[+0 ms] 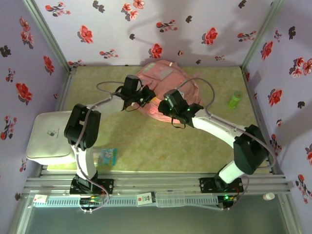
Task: Pack books, pencil case, and school supplies into a backpack
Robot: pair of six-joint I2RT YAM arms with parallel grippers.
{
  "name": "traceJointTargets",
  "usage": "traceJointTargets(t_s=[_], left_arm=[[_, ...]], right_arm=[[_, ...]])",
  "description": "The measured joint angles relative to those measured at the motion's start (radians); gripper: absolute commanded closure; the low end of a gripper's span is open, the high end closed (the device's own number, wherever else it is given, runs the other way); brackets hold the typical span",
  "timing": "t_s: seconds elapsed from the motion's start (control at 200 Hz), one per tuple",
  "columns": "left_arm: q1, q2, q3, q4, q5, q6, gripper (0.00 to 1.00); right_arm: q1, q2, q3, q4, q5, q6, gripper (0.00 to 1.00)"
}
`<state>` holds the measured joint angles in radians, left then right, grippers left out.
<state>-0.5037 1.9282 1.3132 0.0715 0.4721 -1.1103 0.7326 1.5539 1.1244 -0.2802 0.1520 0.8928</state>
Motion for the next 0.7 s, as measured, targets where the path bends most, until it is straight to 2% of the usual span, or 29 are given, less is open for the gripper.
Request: traceJointTargets(t_s=[0.265, 0.7], left_arm=[[-0.003, 0.0, 0.0, 0.003, -0.001, -0.011, 1.0], [-0.003, 0.0, 0.0, 0.004, -0.002, -0.01, 1.0]], right_arm=[[0.004, 0.115, 0.001, 0.058, 0.048, 0.044, 0.66], [0.005, 0.218, 0.077, 0.15, 0.113, 0.053, 0.67]])
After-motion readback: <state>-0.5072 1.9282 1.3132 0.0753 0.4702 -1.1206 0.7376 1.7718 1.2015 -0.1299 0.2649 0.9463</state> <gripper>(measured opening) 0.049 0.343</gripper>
